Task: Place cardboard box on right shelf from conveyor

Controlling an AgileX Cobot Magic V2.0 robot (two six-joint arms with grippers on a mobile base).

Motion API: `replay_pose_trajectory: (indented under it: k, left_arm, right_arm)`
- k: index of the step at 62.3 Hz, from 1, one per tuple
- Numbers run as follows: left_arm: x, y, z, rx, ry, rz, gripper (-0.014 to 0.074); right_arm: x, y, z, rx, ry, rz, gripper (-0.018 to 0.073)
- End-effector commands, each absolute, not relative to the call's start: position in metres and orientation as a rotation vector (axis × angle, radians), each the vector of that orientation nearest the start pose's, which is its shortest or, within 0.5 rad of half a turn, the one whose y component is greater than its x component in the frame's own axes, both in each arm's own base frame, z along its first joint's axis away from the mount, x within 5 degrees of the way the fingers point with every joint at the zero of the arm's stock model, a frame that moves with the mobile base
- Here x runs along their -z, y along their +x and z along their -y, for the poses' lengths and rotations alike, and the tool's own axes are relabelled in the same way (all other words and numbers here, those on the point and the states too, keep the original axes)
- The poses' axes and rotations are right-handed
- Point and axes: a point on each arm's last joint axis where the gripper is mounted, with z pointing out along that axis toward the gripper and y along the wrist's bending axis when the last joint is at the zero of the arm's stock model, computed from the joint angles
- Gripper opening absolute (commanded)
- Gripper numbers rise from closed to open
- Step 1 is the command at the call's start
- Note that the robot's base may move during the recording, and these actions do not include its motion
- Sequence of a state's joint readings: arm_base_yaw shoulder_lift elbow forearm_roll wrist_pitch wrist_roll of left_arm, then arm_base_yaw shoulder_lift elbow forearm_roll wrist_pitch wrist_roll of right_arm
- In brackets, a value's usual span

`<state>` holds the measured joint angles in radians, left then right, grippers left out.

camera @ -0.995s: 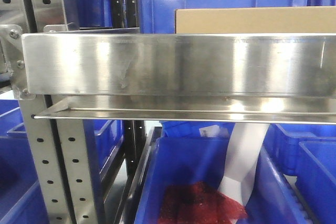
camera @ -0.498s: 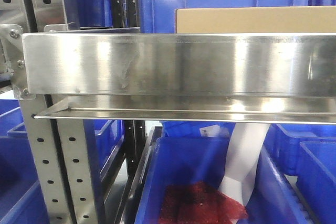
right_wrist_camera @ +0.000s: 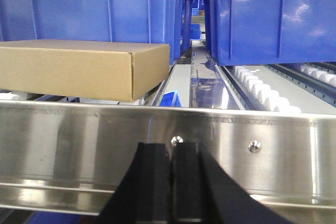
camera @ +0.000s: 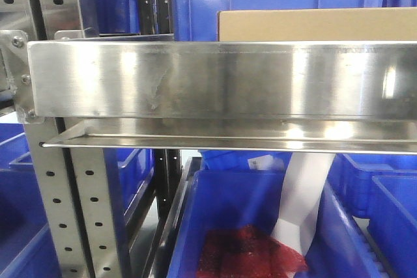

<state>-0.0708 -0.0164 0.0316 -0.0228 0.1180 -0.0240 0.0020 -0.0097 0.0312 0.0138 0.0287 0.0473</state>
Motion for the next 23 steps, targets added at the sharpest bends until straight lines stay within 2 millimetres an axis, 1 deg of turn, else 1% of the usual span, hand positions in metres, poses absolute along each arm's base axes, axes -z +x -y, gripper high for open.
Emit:
replay_pose_trajectory:
  k: [1, 23]
  left_arm:
    - [-0.1982, 0.0562, 0.004, 0.096, 0.015, -1.532, -0.0116]
    - [-0.1982, 0.0562, 0.004, 0.096, 0.015, -1.532, -0.0116]
  right_arm:
    - [-0.2156, 0.0536, 0.0002, -0.046, 0.044, -1.405, 0.0046]
    - [-0.2156, 0.0536, 0.0002, -0.046, 0.044, -1.405, 0.0046]
